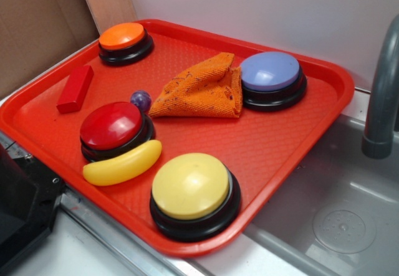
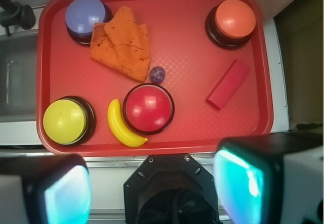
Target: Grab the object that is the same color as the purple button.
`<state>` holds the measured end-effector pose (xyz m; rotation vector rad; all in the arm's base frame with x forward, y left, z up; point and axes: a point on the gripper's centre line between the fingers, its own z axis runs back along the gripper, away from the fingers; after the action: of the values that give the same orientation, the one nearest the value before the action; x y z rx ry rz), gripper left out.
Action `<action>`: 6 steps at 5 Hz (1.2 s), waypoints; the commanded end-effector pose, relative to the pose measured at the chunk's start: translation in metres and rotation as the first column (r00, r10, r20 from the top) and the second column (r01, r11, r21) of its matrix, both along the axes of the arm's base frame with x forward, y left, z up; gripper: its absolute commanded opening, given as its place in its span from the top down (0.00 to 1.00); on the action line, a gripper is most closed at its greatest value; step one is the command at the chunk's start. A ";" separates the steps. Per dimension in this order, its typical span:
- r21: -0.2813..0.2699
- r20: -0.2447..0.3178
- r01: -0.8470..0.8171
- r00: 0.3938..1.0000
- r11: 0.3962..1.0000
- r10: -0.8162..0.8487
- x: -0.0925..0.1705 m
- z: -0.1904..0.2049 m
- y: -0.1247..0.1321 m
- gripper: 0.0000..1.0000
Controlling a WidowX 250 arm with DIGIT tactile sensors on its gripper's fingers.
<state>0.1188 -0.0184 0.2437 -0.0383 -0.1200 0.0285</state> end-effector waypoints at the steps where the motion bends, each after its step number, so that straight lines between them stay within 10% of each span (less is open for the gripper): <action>1: 0.000 0.000 0.000 1.000 1.000 0.000 0.000 0.000 0.000 0.00; 6: -0.024 0.040 -0.583 0.811 0.812 0.584 0.094 -0.093 0.005 0.00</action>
<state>0.2093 -0.0191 0.1427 -0.0013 -0.1410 0.6437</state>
